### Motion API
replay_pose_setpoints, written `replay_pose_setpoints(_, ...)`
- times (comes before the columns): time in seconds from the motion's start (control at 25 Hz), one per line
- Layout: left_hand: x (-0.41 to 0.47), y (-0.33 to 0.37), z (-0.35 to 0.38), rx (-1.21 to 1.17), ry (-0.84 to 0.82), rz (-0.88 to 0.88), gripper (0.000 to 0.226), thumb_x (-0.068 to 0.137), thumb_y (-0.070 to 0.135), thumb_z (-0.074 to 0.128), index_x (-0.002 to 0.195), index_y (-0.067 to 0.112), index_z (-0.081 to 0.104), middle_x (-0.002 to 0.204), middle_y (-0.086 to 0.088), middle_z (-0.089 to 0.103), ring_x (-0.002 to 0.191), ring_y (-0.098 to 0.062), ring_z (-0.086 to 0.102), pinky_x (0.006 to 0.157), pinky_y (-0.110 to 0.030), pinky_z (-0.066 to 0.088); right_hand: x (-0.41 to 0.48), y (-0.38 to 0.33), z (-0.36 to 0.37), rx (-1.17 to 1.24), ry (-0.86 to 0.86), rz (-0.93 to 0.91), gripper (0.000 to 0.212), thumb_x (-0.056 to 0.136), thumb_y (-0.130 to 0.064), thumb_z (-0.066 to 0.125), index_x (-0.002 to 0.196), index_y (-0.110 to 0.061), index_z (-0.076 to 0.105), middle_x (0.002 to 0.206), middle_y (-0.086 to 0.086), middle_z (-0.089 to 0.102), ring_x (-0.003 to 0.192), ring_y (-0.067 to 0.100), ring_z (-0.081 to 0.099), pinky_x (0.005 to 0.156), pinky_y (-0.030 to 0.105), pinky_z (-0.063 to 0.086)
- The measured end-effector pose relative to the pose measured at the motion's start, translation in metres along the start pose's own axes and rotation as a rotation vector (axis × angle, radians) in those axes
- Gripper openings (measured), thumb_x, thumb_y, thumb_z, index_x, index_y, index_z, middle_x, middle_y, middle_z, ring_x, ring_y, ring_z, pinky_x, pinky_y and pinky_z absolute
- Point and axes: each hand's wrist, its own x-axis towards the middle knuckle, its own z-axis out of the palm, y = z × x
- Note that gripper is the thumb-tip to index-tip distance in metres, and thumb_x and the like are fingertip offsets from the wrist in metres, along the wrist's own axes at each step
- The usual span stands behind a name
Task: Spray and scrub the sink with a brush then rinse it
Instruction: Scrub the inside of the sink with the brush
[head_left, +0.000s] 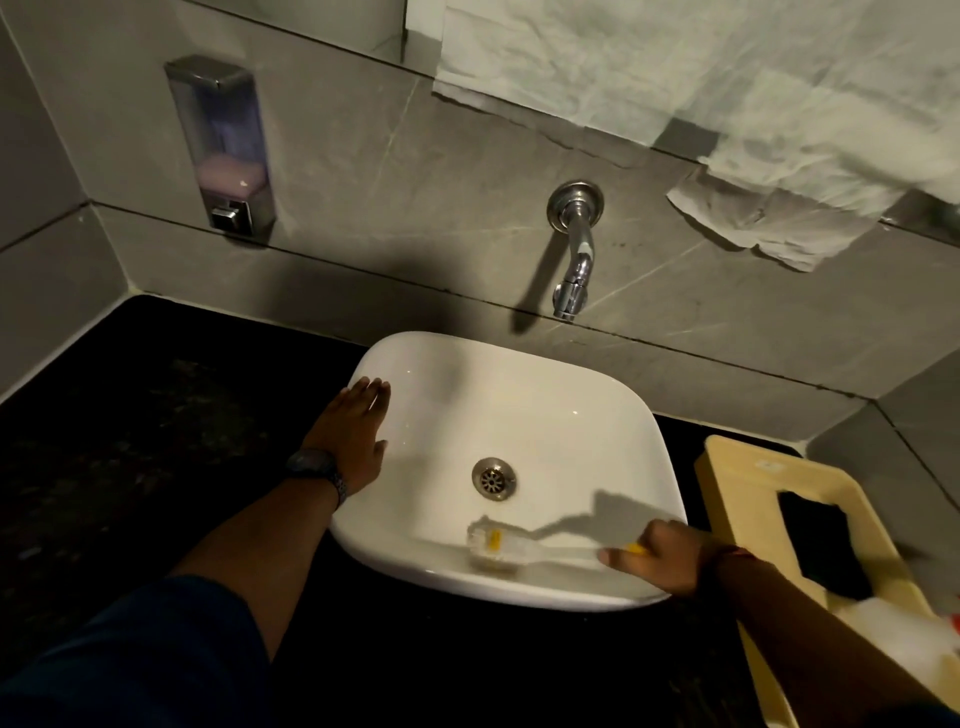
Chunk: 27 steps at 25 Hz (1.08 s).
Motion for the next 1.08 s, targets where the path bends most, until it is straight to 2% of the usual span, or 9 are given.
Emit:
replay_pose_setpoints(0.08, -0.001, 0.001, 0.000, -0.004, -0.004, -0.005, 0.075, 0.089, 0.027, 0.052, 0.145, 0.009, 0.006, 0.157, -0.011, 0.013, 0.145, -0.026, 0.007, 0.118, -0.037, 0.006, 0.003, -0.015, 0.003, -0.036, 0.146, 0.027, 0.076, 0.063, -0.092, 0.033, 0.076, -0.023, 0.059, 0.085, 0.003, 0.064, 0.078, 0.022, 0.058, 0.070, 0.031, 0.045)
replay_pose_setpoints(0.2, -0.001, 0.001, -0.001, -0.028, 0.009, -0.004, 0.075, 0.088, 0.026, 0.053, 0.145, 0.009, 0.008, 0.157, -0.011, 0.014, 0.145, -0.026, 0.008, 0.118, -0.037, 0.006, 0.020, -0.056, 0.008, 0.161, 0.391, 0.187, 0.079, 0.078, -0.080, 0.036, 0.111, -0.013, 0.060, 0.114, 0.014, 0.066, 0.100, 0.033, 0.061, 0.085, 0.037, 0.047)
replay_pose_setpoints(0.36, 0.000, 0.001, -0.002, -0.061, -0.002, -0.015, 0.074, 0.089, 0.024, 0.052, 0.145, 0.009, 0.007, 0.157, -0.011, 0.014, 0.145, -0.026, 0.008, 0.119, -0.037, 0.006, 0.026, -0.130, 0.029, 0.270, 0.118, -0.199, 0.075, 0.073, -0.081, 0.043, 0.121, -0.025, 0.056, 0.114, 0.009, 0.067, 0.105, 0.031, 0.061, 0.089, 0.036, 0.046)
replay_pose_setpoints(0.52, -0.001, -0.001, 0.000, -0.050, 0.003, 0.003, 0.073, 0.089, 0.024, 0.051, 0.145, 0.008, 0.007, 0.157, -0.012, 0.015, 0.145, -0.027, 0.009, 0.119, -0.037, 0.008, 0.035, -0.113, 0.015, 0.296, 0.321, 0.090, 0.081, 0.076, -0.080, 0.040, 0.120, -0.014, 0.057, 0.122, 0.014, 0.065, 0.109, 0.033, 0.060, 0.091, 0.039, 0.046)
replay_pose_setpoints(0.68, 0.001, -0.002, 0.001, 0.002, -0.010, 0.023, 0.074, 0.089, 0.026, 0.050, 0.145, 0.008, 0.006, 0.157, -0.012, 0.014, 0.145, -0.027, 0.008, 0.120, -0.039, 0.008, 0.017, -0.088, 0.013, 0.098, 0.007, -0.051, 0.090, 0.061, -0.092, 0.040, 0.106, -0.017, 0.059, 0.106, 0.004, 0.067, 0.095, 0.024, 0.062, 0.079, 0.035, 0.047)
replay_pose_setpoints(0.84, 0.001, 0.000, 0.001, 0.013, -0.022, 0.014, 0.075, 0.089, 0.027, 0.051, 0.145, 0.009, 0.006, 0.157, -0.010, 0.013, 0.145, -0.027, 0.007, 0.119, -0.038, 0.008, 0.003, -0.029, -0.002, 0.045, 0.365, 0.224, 0.082, 0.077, -0.079, 0.040, 0.121, -0.012, 0.059, 0.123, 0.014, 0.064, 0.107, 0.034, 0.061, 0.089, 0.038, 0.049)
replay_pose_setpoints(0.88, 0.001, -0.001, 0.001, 0.018, -0.023, 0.009, 0.075, 0.089, 0.028, 0.052, 0.145, 0.009, 0.006, 0.157, -0.010, 0.013, 0.145, -0.026, 0.008, 0.119, -0.038, 0.008, 0.001, -0.015, -0.004, 0.086, 0.369, 0.259, 0.080, 0.081, -0.074, 0.043, 0.127, -0.010, 0.057, 0.127, 0.016, 0.062, 0.110, 0.035, 0.059, 0.091, 0.038, 0.048)
replay_pose_setpoints(1.0, 0.002, -0.001, 0.001, 0.031, -0.030, 0.005, 0.075, 0.089, 0.028, 0.052, 0.145, 0.009, 0.006, 0.158, -0.010, 0.012, 0.145, -0.026, 0.007, 0.118, -0.037, 0.007, -0.008, -0.003, -0.004, 0.206, 0.001, 0.144, 0.091, 0.073, -0.078, 0.051, 0.133, -0.009, 0.052, 0.132, 0.016, 0.059, 0.113, 0.032, 0.057, 0.099, 0.037, 0.046)
replay_pose_setpoints(1.08, 0.002, 0.000, 0.000, 0.026, -0.031, -0.002, 0.075, 0.089, 0.028, 0.052, 0.145, 0.009, 0.007, 0.158, -0.010, 0.013, 0.145, -0.026, 0.007, 0.118, -0.037, 0.008, -0.012, -0.004, 0.001, 0.128, -0.057, 0.079, 0.098, 0.065, -0.085, 0.049, 0.131, -0.014, 0.054, 0.130, 0.014, 0.061, 0.111, 0.030, 0.058, 0.098, 0.036, 0.047)
